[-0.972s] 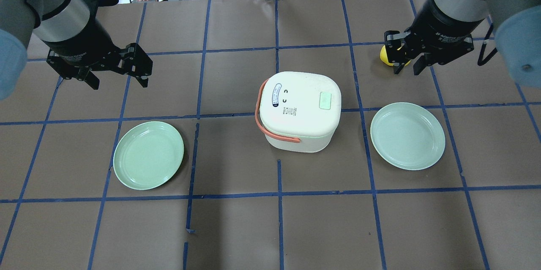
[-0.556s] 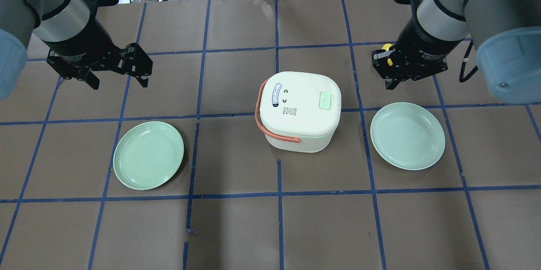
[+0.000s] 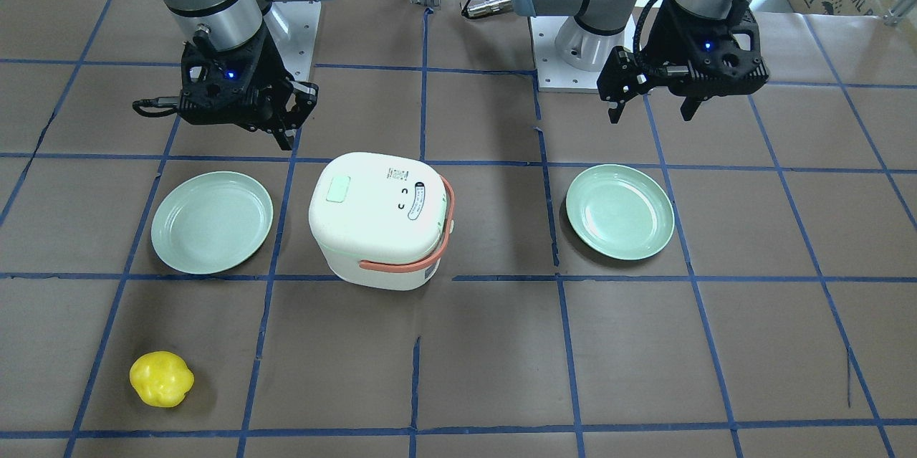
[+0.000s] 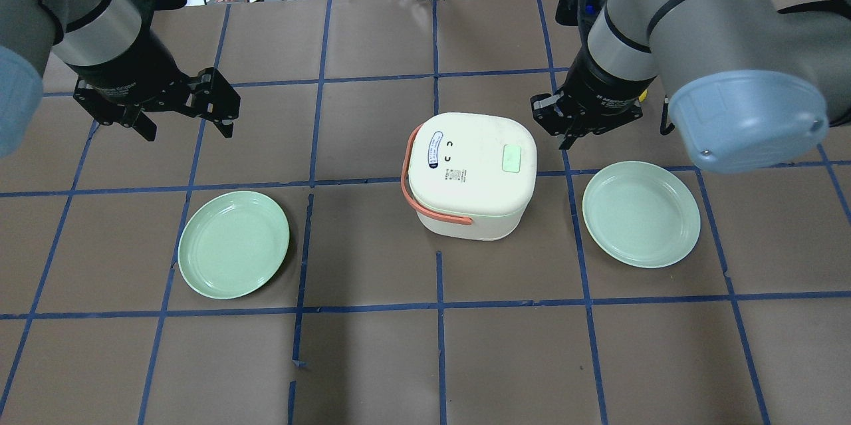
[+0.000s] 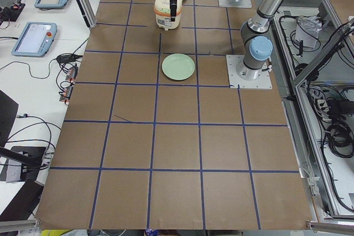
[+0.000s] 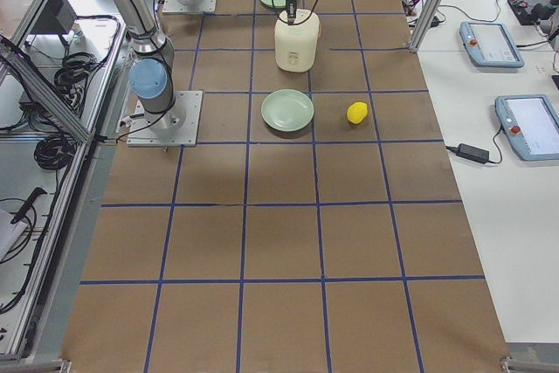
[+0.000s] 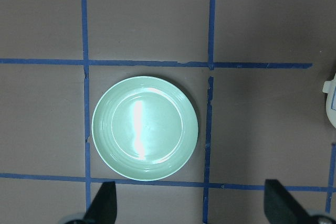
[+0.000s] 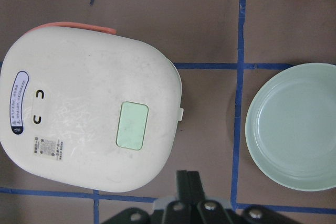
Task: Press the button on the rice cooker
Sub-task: 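Move the right gripper over the rice cooker's green lid button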
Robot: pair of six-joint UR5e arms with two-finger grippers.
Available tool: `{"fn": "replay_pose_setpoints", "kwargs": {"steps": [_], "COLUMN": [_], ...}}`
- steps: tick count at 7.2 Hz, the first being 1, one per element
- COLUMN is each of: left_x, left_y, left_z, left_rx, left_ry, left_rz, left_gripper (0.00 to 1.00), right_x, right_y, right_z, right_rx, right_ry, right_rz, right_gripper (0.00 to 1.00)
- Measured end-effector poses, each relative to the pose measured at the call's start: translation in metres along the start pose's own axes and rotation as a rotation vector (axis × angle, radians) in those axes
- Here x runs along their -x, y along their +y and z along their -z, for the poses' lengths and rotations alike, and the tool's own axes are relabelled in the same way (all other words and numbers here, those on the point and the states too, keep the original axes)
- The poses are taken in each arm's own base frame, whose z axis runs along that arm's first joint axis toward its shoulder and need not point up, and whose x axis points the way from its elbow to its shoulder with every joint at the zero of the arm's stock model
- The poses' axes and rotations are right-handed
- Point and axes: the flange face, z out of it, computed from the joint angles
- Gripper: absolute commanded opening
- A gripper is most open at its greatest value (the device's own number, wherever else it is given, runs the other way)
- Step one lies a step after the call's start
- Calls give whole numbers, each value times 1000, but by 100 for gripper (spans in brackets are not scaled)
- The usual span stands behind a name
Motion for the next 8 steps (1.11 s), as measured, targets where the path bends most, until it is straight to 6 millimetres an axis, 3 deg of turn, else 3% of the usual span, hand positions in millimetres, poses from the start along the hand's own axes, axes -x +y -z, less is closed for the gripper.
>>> {"fn": "replay_pose_setpoints", "kwargs": {"steps": [4,8], "left_x": [0,0], "left_y": [0,0], "left_z": [0,0], "left_rx": [0,0], "left_ry": [0,0], "left_rz": [0,0], "left_gripper": [100,100], "right_x": [18,29], "right_y": [-11,-22], "right_z": [-29,-30], "right_rx": [45,44], "right_ry": [10,40], "right_rz": [36,57], "right_gripper": [6,6]}}
